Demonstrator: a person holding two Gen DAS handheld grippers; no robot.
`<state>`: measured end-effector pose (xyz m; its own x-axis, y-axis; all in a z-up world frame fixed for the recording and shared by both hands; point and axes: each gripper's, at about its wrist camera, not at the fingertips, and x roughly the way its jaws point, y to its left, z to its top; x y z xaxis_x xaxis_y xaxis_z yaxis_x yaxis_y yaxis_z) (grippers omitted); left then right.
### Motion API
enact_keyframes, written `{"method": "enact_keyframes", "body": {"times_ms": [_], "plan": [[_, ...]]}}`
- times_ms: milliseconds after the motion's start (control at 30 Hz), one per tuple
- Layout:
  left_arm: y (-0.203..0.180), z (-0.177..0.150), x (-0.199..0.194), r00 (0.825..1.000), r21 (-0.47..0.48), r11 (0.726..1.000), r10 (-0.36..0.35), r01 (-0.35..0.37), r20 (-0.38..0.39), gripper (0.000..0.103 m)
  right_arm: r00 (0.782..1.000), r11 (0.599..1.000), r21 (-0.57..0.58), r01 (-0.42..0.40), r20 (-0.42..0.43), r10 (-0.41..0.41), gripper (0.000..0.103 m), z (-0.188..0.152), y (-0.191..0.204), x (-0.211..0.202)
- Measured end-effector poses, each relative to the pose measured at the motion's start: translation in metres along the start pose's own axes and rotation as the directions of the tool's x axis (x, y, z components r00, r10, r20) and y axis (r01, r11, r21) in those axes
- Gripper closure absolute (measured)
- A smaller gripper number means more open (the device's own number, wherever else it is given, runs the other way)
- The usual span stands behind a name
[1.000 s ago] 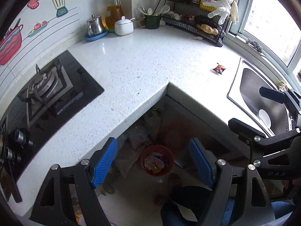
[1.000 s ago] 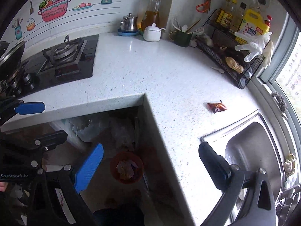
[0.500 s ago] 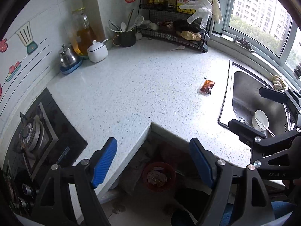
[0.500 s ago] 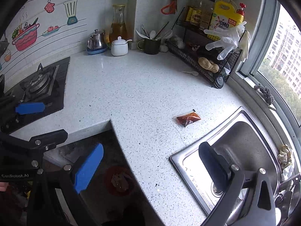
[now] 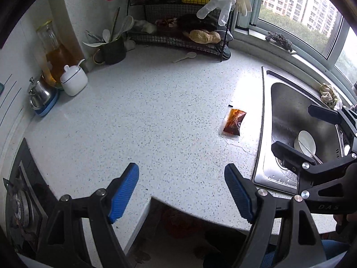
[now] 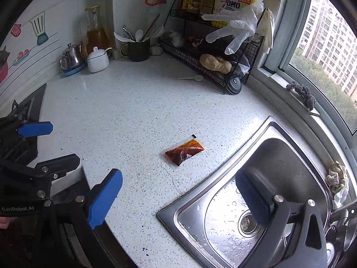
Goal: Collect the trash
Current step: 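Reach the left tool to the brown sauce sachet and close on it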
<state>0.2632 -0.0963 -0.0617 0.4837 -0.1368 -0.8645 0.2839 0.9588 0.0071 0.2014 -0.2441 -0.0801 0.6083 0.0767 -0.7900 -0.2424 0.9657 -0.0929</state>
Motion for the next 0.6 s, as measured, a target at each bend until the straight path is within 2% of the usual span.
{"method": "enact_keyframes", "body": {"times_ms": [267, 600], "plan": [[-0.028, 0.03, 0.048, 0.996, 0.072, 0.996, -0.053, 0.058, -0.074, 0.025, 0.997, 0.997, 0.068, 0.027, -0.072, -0.022, 0.002, 0.0, -0.039, 0.03], [-0.063, 0.059, 0.111, 0.978, 0.105, 0.984, -0.127, 0.146, -0.166, 0.025, 0.986, 0.988, 0.124, 0.088, -0.153, -0.068, 0.002, -0.007, -0.085, 0.061]]}}
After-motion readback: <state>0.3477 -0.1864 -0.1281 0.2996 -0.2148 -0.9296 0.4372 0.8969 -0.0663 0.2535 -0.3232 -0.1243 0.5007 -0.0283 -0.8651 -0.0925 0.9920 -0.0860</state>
